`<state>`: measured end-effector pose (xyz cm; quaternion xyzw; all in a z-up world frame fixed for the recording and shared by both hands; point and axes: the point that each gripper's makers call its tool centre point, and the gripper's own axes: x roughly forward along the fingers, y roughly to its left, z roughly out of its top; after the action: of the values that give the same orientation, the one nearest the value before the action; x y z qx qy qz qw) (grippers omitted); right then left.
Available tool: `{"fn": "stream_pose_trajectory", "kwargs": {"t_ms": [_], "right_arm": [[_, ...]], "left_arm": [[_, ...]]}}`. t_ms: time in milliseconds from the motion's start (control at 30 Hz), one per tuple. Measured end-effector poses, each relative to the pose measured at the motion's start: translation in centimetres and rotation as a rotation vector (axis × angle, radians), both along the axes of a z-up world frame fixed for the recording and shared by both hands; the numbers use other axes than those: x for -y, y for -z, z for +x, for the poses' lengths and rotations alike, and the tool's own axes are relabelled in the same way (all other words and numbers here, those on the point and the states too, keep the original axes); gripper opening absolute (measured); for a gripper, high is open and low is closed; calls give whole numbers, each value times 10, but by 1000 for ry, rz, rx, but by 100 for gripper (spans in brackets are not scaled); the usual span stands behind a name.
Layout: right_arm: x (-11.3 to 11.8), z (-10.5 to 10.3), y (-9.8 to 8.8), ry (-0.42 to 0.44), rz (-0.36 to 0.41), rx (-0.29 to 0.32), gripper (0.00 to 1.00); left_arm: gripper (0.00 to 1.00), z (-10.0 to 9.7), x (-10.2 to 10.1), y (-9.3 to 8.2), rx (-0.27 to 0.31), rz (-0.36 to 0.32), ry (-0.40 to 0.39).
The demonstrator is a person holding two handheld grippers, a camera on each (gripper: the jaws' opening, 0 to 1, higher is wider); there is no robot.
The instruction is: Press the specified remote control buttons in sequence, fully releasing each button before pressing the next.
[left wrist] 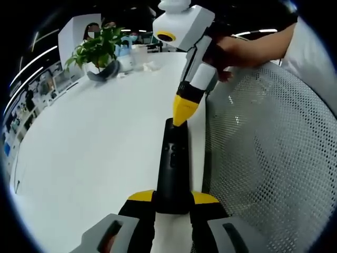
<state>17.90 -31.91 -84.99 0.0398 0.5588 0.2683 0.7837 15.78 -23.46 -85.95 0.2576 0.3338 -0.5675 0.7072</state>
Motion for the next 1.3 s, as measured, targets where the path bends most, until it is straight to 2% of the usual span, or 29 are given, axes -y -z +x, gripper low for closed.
{"fn": "stream_pose_trajectory", "kwargs": {"t_ms": [267, 633, 867, 1067, 1300], "right_arm": [[1, 1, 0, 17, 15, -10, 0], [3, 2, -1, 2, -19, 15, 0], [0, 5, -5, 19, 20, 23, 0], [-12, 0, -6, -35, 40, 31, 0], [-13, -3, 0, -78, 7, 25, 0]], "left_arm": [[24, 0, 0, 0, 2, 0, 0], [24, 0, 0, 0, 7, -1, 4], [24, 0, 1, 0, 9, 0, 10], [24, 0, 1, 0, 9, 0, 11], [24, 0, 1, 0, 8, -1, 9]]}}
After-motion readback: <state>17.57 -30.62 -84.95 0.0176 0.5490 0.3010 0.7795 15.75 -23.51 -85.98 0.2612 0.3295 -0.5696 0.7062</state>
